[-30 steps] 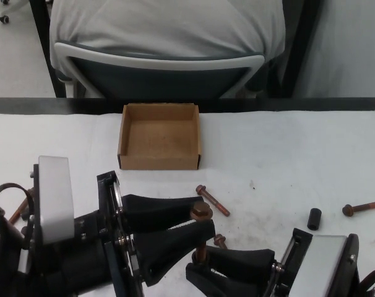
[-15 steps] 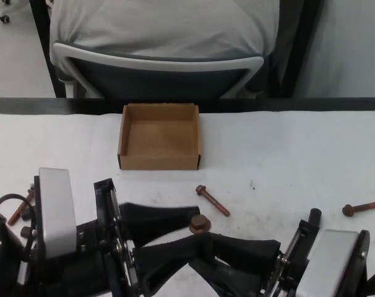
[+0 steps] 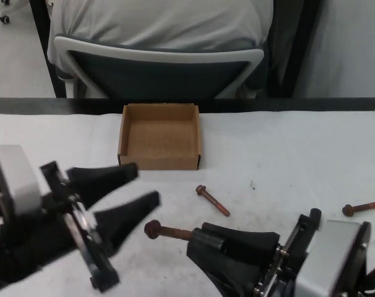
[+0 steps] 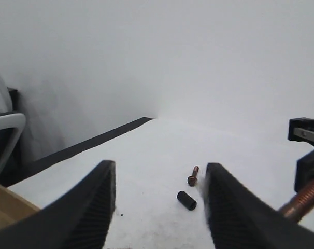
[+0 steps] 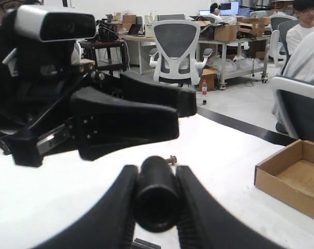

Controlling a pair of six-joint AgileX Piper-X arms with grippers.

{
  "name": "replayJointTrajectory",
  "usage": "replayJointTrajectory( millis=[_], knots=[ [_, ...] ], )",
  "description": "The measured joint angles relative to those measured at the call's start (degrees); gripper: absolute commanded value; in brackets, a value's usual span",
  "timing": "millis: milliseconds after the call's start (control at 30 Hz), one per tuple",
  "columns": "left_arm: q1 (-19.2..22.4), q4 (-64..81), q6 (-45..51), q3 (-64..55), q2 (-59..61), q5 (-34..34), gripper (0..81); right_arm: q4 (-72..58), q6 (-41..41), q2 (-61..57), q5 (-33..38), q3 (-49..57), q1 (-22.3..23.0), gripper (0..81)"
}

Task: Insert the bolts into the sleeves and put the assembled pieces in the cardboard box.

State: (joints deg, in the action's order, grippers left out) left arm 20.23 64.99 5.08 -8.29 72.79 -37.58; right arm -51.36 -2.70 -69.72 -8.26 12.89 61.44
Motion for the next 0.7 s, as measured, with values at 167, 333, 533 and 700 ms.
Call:
replayJointTrajectory(
  millis=[167, 333, 533, 700],
  knots=[
    [-4.25, -0.25, 3.72, 0.0, 0.0, -5.07, 48.9, 8.28, -0.63, 0.0, 0.69, 3.48, -1.01, 0.2],
    [-4.69, -0.25, 5.23, 0.0, 0.0, -6.77, 48.9, 15.72, -0.56, 0.0, 1.59, 7.91, -1.82, 0.2],
    [-4.69, -0.25, 5.2, 0.0, -0.1, -7.18, 48.9, 19.43, -0.19, 0.0, 2.05, 10.4, -1.91, 0.2],
    [-4.69, -0.25, 5.2, 0.0, -0.1, -7.18, 48.9, 22.2, -0.2, 0.0, 2.03, 10.39, -1.91, 0.2]
  ],
)
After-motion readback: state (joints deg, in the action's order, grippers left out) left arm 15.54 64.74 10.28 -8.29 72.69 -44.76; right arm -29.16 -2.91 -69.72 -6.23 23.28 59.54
